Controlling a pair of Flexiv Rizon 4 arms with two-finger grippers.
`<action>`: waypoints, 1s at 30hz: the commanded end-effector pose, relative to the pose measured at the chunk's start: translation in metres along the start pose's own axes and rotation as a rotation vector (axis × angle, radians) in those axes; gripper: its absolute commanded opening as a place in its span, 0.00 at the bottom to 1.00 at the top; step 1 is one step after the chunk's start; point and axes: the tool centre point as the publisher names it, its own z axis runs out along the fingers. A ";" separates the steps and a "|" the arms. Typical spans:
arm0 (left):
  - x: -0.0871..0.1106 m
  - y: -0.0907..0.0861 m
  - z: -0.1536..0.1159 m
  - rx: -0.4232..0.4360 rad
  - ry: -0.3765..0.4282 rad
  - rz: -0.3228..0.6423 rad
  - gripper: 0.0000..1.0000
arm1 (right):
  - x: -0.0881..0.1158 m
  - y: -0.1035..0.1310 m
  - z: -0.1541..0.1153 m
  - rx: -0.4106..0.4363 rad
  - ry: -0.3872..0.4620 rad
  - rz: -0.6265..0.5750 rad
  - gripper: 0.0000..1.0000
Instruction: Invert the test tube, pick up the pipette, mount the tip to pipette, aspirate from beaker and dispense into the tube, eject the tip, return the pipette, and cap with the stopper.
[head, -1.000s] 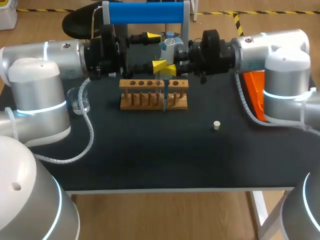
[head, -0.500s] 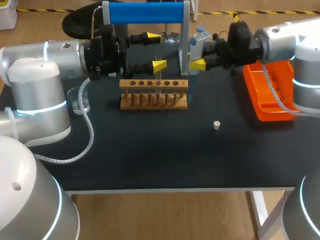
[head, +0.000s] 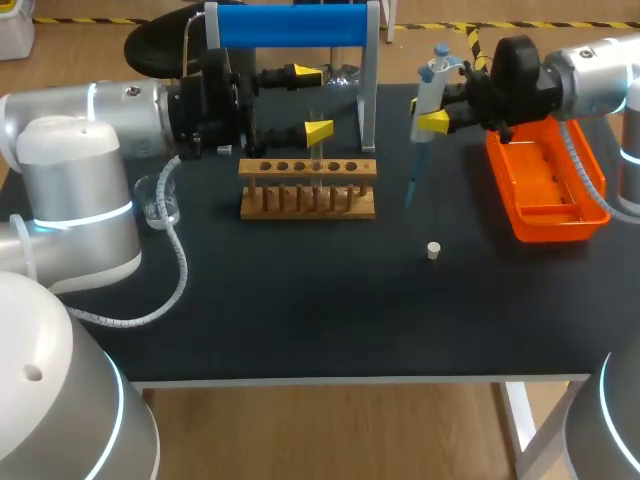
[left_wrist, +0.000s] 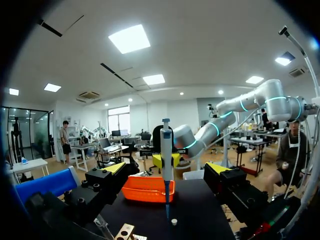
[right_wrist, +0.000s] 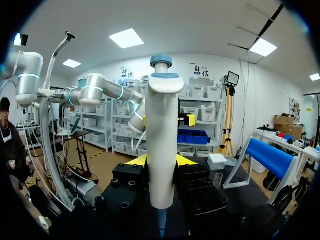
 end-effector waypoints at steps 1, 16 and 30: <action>0.000 0.001 0.000 0.002 0.000 0.001 1.00 | 0.000 0.001 0.000 0.003 0.000 0.001 0.00; 0.000 0.001 0.000 0.002 0.000 0.001 1.00 | 0.003 0.008 -0.056 0.035 0.014 -0.029 0.00; 0.000 0.001 0.000 0.002 0.000 0.001 1.00 | -0.001 0.028 -0.195 0.041 -0.052 -0.059 0.00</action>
